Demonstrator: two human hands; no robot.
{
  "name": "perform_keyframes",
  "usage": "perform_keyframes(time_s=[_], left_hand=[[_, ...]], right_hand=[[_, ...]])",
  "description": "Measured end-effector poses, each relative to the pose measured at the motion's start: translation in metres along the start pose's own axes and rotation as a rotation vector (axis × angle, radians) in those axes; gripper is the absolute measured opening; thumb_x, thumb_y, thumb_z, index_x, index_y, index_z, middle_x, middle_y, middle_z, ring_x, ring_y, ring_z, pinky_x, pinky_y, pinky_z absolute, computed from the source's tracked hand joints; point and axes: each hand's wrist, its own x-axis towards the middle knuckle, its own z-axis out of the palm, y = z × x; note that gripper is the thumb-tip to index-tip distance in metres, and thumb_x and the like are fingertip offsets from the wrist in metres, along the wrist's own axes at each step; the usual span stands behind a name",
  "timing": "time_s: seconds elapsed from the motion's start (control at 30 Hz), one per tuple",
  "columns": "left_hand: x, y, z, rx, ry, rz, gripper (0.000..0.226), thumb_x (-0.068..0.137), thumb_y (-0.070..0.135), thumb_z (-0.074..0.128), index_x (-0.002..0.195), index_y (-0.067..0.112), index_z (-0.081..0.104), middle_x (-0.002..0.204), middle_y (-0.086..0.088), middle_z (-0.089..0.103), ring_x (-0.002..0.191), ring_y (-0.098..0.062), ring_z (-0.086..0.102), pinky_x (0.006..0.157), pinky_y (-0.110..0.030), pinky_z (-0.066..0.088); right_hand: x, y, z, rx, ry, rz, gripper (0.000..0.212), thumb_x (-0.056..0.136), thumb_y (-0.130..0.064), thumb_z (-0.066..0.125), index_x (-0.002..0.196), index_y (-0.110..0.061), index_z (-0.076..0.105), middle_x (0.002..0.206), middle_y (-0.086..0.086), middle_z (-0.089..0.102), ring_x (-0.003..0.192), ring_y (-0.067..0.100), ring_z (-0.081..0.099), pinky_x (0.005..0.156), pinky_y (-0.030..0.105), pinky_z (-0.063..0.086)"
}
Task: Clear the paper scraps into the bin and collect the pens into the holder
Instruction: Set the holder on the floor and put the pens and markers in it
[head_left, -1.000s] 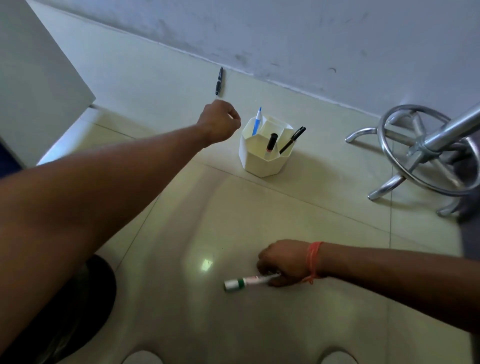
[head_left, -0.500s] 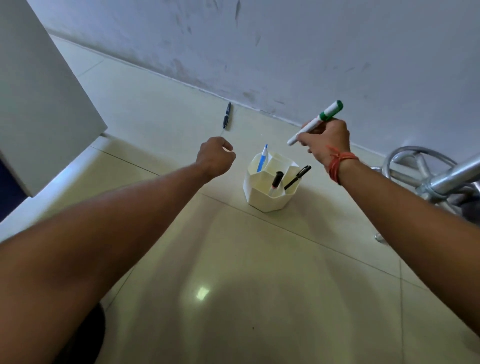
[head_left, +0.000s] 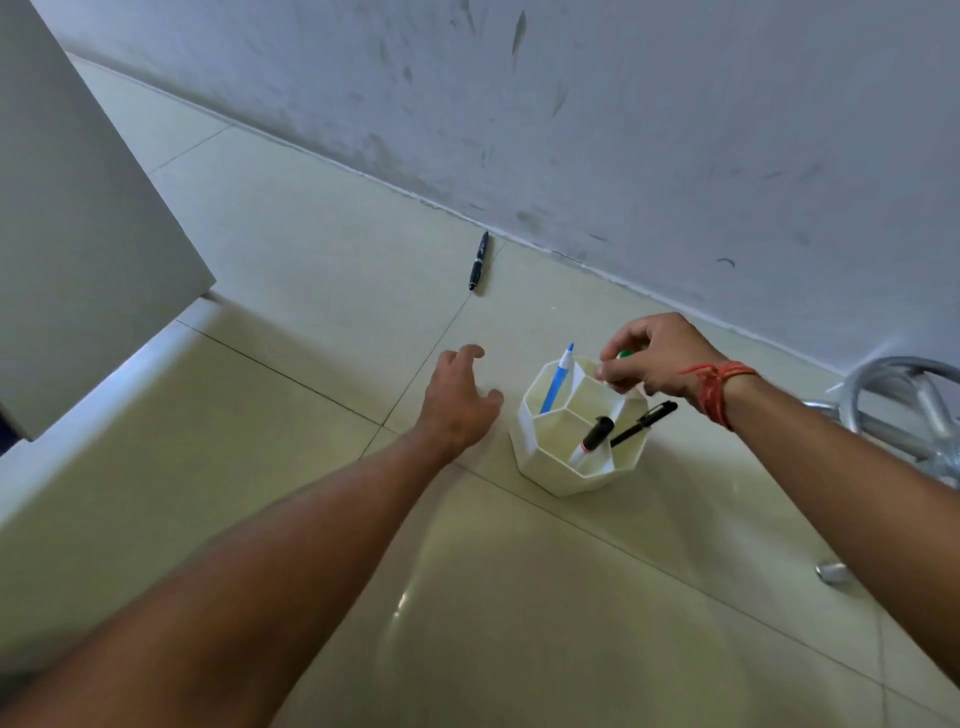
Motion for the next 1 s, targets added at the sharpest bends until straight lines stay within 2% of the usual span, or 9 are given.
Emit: perform_keyframes(time_s=[0.13, 0.23, 0.3, 0.4, 0.5, 0.63, 0.73, 0.8, 1.0], left_hand=[[-0.002, -0.026, 0.007, 0.038, 0.093, 0.160, 0.057, 0.080, 0.016, 0.068, 0.135, 0.014, 0.052, 0.134, -0.004, 0.046, 0.114, -0.019, 0.054, 0.090, -0.019, 0.041], [-0.003, -0.044, 0.007, 0.083, 0.102, 0.321, 0.057, 0.075, 0.017, 0.070, 0.130, 0.009, 0.056, 0.130, -0.005, 0.051, 0.114, -0.018, 0.056, 0.094, -0.018, 0.046], [-0.004, -0.049, 0.006, 0.071, 0.098, 0.363, 0.062, 0.073, 0.022, 0.071, 0.131, 0.009, 0.055, 0.131, -0.004, 0.051, 0.116, -0.015, 0.054, 0.095, -0.013, 0.043], [0.000, -0.051, 0.002, -0.006, 0.096, 0.383, 0.070, 0.071, 0.026, 0.072, 0.135, 0.008, 0.051, 0.133, -0.004, 0.049, 0.116, -0.010, 0.051, 0.097, -0.007, 0.040], [0.003, -0.051, -0.001, -0.038, 0.049, 0.383, 0.078, 0.068, 0.025, 0.074, 0.139, 0.008, 0.046, 0.136, -0.003, 0.046, 0.119, -0.010, 0.049, 0.099, -0.006, 0.038], [0.003, -0.050, -0.002, -0.065, 0.011, 0.386, 0.083, 0.065, 0.023, 0.073, 0.141, 0.006, 0.044, 0.137, -0.004, 0.046, 0.122, -0.013, 0.049, 0.102, -0.010, 0.039], [0.005, -0.052, -0.003, -0.089, 0.002, 0.381, 0.083, 0.065, 0.024, 0.072, 0.141, 0.006, 0.044, 0.138, -0.005, 0.046, 0.124, -0.015, 0.049, 0.103, -0.020, 0.045], [0.008, -0.055, 0.000, -0.086, 0.007, 0.389, 0.083, 0.064, 0.022, 0.073, 0.140, 0.004, 0.045, 0.136, -0.007, 0.048, 0.124, -0.017, 0.050, 0.103, -0.024, 0.046], [0.006, -0.055, 0.001, -0.045, 0.016, 0.379, 0.083, 0.065, 0.026, 0.072, 0.141, 0.005, 0.045, 0.135, -0.010, 0.051, 0.124, -0.021, 0.052, 0.104, -0.026, 0.046]], right_hand=[[0.013, -0.021, -0.016, -0.248, -0.178, 0.120, 0.034, 0.074, -0.031, 0.083, 0.095, -0.011, 0.064, 0.078, 0.013, 0.076, 0.060, 0.024, 0.072, 0.051, 0.027, 0.053], [0.017, -0.052, -0.025, -0.554, -0.313, 0.209, 0.053, 0.070, -0.036, 0.085, 0.107, -0.014, 0.053, 0.090, 0.017, 0.070, 0.057, 0.032, 0.073, 0.054, 0.044, 0.062], [0.023, -0.073, -0.028, -0.712, -0.362, 0.226, 0.055, 0.070, -0.039, 0.084, 0.109, -0.014, 0.053, 0.092, 0.017, 0.066, 0.057, 0.034, 0.073, 0.056, 0.049, 0.062], [0.057, -0.103, -0.021, -0.694, -0.203, 0.019, 0.040, 0.077, -0.034, 0.079, 0.107, -0.016, 0.058, 0.088, 0.014, 0.070, 0.063, 0.031, 0.074, 0.052, 0.040, 0.062], [0.116, -0.129, 0.020, -0.480, -0.187, -0.209, 0.029, 0.086, -0.021, 0.069, 0.113, -0.015, 0.061, 0.105, 0.009, 0.064, 0.078, 0.029, 0.070, 0.061, 0.043, 0.062], [0.176, -0.138, 0.101, -0.616, -0.288, -0.225, 0.036, 0.093, -0.014, 0.052, 0.129, -0.013, 0.053, 0.128, 0.014, 0.057, 0.097, 0.034, 0.063, 0.062, 0.041, 0.061], [0.194, -0.132, 0.140, -0.771, -0.160, -0.187, 0.034, 0.095, -0.012, 0.047, 0.128, -0.007, 0.053, 0.137, 0.023, 0.049, 0.118, 0.041, 0.055, 0.082, 0.035, 0.052], [0.198, -0.126, 0.149, -0.772, -0.041, -0.158, 0.030, 0.091, -0.007, 0.049, 0.120, -0.002, 0.058, 0.129, 0.025, 0.056, 0.115, 0.041, 0.057, 0.088, 0.036, 0.049], [0.185, -0.105, 0.116, -0.507, 0.127, -0.179, 0.020, 0.085, -0.015, 0.058, 0.098, -0.005, 0.069, 0.101, 0.023, 0.071, 0.097, 0.040, 0.067, 0.078, 0.031, 0.051]])
